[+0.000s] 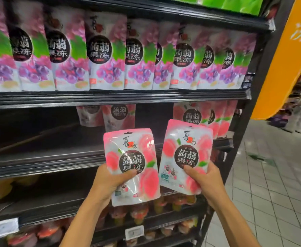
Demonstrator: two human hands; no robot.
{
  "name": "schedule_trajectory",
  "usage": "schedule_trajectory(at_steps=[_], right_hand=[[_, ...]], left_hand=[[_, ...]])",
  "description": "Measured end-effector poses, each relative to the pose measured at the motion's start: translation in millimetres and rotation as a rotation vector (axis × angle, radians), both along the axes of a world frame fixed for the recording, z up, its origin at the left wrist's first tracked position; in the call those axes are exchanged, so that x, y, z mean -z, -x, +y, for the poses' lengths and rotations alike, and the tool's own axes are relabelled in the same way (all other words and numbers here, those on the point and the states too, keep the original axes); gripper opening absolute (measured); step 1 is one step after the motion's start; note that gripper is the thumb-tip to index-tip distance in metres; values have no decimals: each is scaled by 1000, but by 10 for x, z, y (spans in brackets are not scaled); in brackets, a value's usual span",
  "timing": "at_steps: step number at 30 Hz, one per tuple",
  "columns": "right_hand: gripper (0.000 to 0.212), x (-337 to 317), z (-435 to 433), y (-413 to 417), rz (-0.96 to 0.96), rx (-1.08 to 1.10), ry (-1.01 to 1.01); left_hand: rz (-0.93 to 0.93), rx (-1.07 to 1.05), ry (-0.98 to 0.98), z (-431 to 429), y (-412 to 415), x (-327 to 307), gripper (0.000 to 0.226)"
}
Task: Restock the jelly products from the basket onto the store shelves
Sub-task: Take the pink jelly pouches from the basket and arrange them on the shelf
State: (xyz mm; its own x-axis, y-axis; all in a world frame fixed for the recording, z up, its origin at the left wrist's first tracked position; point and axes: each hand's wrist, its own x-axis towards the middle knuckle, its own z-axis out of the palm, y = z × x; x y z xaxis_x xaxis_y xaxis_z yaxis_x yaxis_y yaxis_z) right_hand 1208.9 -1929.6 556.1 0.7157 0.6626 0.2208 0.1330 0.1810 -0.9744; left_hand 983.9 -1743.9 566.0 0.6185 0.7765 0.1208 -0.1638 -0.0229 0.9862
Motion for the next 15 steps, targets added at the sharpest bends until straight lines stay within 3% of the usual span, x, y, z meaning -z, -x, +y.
schedule_trajectory(at_steps=[3, 7, 11, 15], right_hand=[[53, -94, 140, -157, -58, 19, -3], [55, -148, 339, -310, -50, 28, -7], [37, -189, 494, -413, -84, 35, -12], [34, -239, 620, -509, -97, 25, -27]], left_hand=[[42, -40, -34, 51, -74, -34, 60], [35, -56, -57, 99, -163, -51, 53], [30, -31, -82, 110, -221, -30, 59], [-4, -66, -74, 129, -283, -30, 48]])
